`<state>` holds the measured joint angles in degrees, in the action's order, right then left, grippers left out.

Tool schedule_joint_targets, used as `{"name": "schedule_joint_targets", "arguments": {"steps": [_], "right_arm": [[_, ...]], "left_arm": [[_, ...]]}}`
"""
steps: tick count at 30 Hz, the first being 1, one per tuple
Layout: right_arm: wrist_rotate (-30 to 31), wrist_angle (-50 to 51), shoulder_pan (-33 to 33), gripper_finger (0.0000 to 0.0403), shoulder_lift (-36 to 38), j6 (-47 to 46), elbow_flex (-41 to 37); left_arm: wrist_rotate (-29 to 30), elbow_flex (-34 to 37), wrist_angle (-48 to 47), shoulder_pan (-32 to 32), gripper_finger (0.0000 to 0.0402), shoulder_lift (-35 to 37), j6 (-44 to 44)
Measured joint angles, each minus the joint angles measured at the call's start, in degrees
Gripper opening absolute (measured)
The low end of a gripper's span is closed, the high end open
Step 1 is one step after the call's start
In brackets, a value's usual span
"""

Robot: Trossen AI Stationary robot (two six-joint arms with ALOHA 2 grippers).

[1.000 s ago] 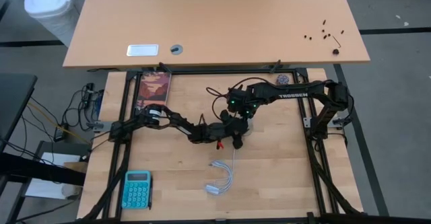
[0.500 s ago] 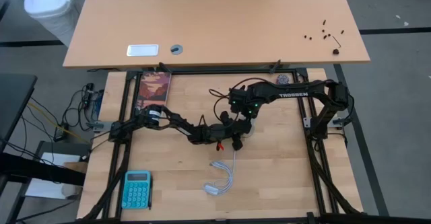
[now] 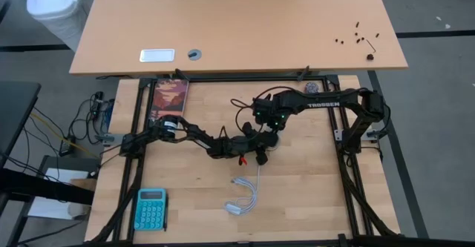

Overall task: Screw lightbulb
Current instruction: Remove the lightbulb on the desk lamp

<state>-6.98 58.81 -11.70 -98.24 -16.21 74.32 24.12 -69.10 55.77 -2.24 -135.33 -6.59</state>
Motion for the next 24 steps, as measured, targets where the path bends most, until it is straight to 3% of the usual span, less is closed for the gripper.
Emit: {"name": "schedule_joint_targets", "arguments": {"steps": [4, 10, 16, 24], "right_arm": [[-0.86, -0.02, -0.13, 0.0300, 0.00, 3.68, 0.00], [-2.61, -0.04, -1.07, 0.0248, 0.00, 5.85, 0.00], [-3.23, -0.02, -1.23, 0.0248, 0.00, 9.45, 0.00], [-3.63, -0.34, -0.89, 0.0264, -0.01, 29.71, -0.04]], "left_arm": [[-0.02, 0.00, -0.02, -0.02, 0.0189, 0.01, -0.01], [-0.02, 0.00, -0.02, -0.07, 0.0189, 0.02, -0.26], [-0.02, 0.00, 0.00, -0.09, 0.0189, 0.02, -0.28], [-0.71, 0.00, -0.07, -0.09, 0.0189, 0.02, -0.04]]}}
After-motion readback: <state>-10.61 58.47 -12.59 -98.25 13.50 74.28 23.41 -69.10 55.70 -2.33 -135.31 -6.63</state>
